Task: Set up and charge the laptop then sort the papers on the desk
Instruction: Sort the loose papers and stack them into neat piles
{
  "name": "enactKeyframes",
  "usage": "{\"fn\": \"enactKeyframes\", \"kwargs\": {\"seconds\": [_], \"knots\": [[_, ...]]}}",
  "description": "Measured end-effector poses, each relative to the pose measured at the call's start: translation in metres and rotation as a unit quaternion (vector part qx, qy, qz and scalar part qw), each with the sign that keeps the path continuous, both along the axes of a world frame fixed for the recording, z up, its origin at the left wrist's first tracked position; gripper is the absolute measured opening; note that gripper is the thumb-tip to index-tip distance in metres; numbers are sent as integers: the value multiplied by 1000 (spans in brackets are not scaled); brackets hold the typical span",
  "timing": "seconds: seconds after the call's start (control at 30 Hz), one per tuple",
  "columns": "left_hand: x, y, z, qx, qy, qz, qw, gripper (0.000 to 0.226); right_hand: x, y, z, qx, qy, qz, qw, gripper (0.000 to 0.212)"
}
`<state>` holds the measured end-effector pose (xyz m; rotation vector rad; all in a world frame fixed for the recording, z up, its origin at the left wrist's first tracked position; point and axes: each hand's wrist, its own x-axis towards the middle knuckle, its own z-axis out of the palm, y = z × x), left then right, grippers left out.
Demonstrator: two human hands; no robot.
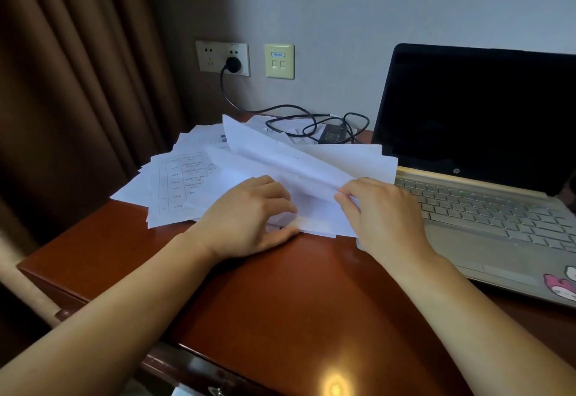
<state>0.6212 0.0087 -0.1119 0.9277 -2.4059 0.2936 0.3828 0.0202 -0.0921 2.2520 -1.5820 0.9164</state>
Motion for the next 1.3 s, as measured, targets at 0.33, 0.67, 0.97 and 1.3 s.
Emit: {"fn": "enactKeyframes", "kwargs": {"seconds": [0.33,0.67,0.97,1.3], "knots": [[2,-4,2,-34,34,29,998,20,3,8,2,64,4,117,991,13],[0,-1,11,-138,101,106,980,12,2,4,1,42,15,48,998,15],[6,-3,3,117,38,295,947,39,-2,-1,0,-58,-58,-45,996,19],[15,-2,4,42,-21,130,990,25,-1,-1,1,-53,-32,103,993,9]]}}
